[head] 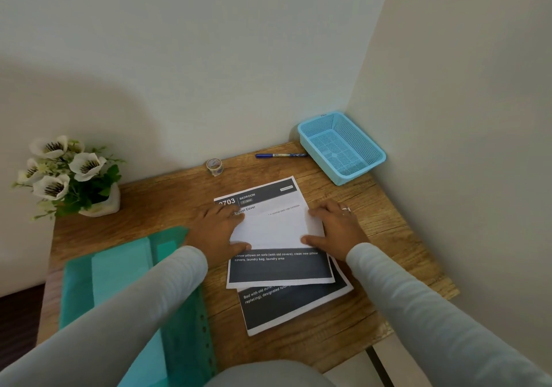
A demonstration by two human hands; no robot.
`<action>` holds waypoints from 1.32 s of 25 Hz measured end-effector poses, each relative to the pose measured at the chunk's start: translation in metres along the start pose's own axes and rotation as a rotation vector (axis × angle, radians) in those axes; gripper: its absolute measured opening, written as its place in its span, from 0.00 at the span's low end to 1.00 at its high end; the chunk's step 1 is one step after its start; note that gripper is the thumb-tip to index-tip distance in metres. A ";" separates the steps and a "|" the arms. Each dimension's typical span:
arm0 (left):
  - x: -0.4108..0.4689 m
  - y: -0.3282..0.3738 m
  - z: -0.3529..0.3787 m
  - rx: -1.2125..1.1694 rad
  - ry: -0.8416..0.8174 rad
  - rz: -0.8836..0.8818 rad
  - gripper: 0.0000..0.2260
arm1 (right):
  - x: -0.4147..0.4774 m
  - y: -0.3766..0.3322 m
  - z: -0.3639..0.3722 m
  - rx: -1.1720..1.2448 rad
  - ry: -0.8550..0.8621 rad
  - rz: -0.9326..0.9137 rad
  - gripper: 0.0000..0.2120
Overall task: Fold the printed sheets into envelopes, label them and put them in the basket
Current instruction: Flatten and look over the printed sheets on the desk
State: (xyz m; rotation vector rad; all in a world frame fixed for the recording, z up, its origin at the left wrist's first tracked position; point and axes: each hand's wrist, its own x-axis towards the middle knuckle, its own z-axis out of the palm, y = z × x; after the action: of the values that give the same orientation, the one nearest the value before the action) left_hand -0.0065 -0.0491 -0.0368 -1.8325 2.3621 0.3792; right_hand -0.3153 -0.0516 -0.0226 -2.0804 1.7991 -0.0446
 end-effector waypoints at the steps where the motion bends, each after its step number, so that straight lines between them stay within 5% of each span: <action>1: 0.003 0.005 -0.004 0.002 -0.019 0.012 0.37 | 0.002 -0.002 -0.002 -0.008 -0.013 0.007 0.37; 7: 0.024 0.024 -0.032 0.009 -0.171 0.036 0.42 | 0.017 -0.012 -0.018 0.007 -0.158 0.031 0.38; 13: 0.035 0.023 -0.036 -0.015 -0.251 0.046 0.37 | 0.023 -0.019 -0.025 -0.014 -0.236 0.034 0.35; 18: 0.025 0.019 -0.031 -0.096 -0.136 0.037 0.37 | 0.018 -0.016 -0.026 0.210 -0.168 0.012 0.19; 21: 0.016 0.018 -0.039 -0.244 0.045 0.016 0.25 | 0.014 -0.017 -0.035 0.299 -0.088 -0.049 0.10; 26: 0.001 0.020 -0.048 -0.311 0.279 0.087 0.09 | 0.005 -0.023 -0.048 0.336 0.032 -0.174 0.11; 33: -0.026 0.023 -0.011 -0.363 0.240 0.206 0.10 | -0.017 -0.017 -0.024 0.157 0.020 -0.221 0.11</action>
State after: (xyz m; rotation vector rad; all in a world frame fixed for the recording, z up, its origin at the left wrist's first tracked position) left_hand -0.0214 -0.0221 -0.0174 -1.8696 2.8148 0.6874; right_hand -0.3086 -0.0400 0.0091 -2.1612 1.5158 -0.2594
